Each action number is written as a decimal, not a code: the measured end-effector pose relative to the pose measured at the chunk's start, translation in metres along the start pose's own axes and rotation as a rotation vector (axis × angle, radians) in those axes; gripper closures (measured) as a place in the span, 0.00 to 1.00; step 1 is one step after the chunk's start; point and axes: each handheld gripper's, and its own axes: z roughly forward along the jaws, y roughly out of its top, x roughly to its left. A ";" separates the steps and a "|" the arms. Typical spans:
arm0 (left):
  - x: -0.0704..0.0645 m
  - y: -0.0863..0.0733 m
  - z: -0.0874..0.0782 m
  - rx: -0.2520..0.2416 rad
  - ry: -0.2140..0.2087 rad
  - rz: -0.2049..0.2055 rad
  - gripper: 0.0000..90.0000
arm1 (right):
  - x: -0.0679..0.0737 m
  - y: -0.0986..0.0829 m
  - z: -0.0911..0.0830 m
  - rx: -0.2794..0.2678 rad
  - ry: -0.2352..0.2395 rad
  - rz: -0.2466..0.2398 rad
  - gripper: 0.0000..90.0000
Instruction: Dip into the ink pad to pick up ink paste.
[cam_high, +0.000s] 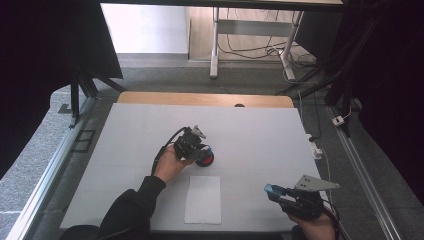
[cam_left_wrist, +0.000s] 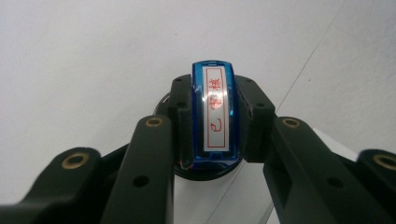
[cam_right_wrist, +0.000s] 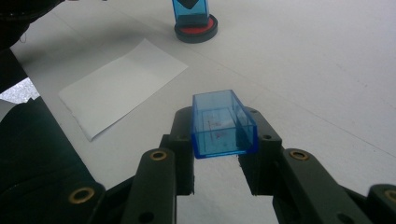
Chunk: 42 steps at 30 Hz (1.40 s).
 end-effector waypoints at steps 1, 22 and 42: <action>-0.002 0.001 0.000 0.003 0.012 0.012 0.78 | 0.000 0.000 0.000 0.000 0.000 0.000 0.76; 0.018 -0.003 0.000 -0.009 -0.096 -0.094 0.78 | 0.000 0.000 0.000 0.003 0.001 0.000 0.76; 0.007 -0.002 0.000 -0.010 -0.040 -0.055 0.78 | 0.001 0.000 0.001 0.002 -0.004 -0.003 0.76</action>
